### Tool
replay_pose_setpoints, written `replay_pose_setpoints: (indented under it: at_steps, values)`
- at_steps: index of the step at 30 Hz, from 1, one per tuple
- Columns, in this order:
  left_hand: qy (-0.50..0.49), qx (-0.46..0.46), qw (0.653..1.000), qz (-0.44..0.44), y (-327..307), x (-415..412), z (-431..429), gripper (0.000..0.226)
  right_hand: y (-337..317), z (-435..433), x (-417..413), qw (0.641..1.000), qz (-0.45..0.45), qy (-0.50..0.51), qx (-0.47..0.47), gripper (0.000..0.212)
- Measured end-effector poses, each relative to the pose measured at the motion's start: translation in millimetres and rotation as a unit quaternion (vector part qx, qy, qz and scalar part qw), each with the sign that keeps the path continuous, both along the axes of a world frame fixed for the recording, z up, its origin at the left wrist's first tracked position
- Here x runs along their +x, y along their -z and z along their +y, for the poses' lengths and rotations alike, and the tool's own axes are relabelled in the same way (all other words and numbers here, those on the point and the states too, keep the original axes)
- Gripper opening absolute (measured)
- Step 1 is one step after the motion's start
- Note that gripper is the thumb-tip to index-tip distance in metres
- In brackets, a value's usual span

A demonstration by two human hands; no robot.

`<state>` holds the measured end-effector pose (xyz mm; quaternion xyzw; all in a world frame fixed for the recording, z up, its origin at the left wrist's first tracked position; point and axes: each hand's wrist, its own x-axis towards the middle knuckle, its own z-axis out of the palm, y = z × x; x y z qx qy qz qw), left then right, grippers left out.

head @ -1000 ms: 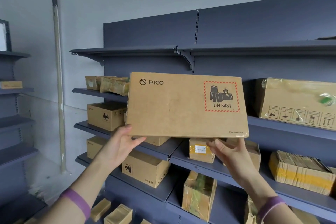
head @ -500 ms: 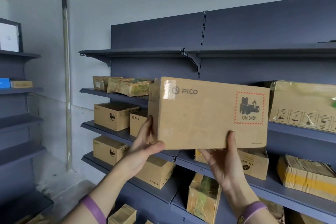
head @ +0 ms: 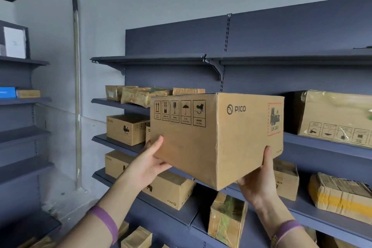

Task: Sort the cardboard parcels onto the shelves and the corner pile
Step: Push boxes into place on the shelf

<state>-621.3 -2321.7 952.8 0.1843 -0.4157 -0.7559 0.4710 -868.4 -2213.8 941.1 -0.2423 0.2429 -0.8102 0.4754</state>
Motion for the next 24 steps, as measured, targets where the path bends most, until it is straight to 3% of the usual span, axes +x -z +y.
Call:
replay_pose_setpoints:
  at_steps: [4, 8, 12, 16, 19, 21, 24]
  values:
    - [-0.052, 0.033, 0.997, 0.045, -1, -7, 1, 0.061, -4, -2, -1, 1.000, 0.023, -0.002, 0.014, 0.067]
    - [-0.118, 0.010, 0.991, 0.065, -2, -21, 6, 0.051, -7, -5, 1, 0.996, 0.081, 0.020, 0.005, 0.088]
    - [-0.176, -0.004, 0.980, 0.087, -2, -32, 5, 0.047, -1, -2, 10, 0.981, 0.180, -0.034, -0.058, 0.080]
    - [-0.199, -0.025, 0.975, 0.101, -3, -39, 8, 0.049, 2, -3, 21, 0.979, 0.191, -0.036, -0.058, 0.102]
    - [-0.174, -0.058, 0.978, 0.102, -2, -41, 13, 0.052, -1, -9, 17, 0.988, 0.140, 0.031, -0.060, 0.095]
    - [-0.140, -0.065, 0.982, 0.112, -2, -37, 14, 0.066, -6, -8, 11, 0.991, 0.096, 0.048, -0.075, 0.075]
    - [-0.094, -0.040, 0.989, 0.102, -3, -30, 14, 0.061, -7, -4, -1, 0.993, 0.073, 0.050, -0.076, 0.049]
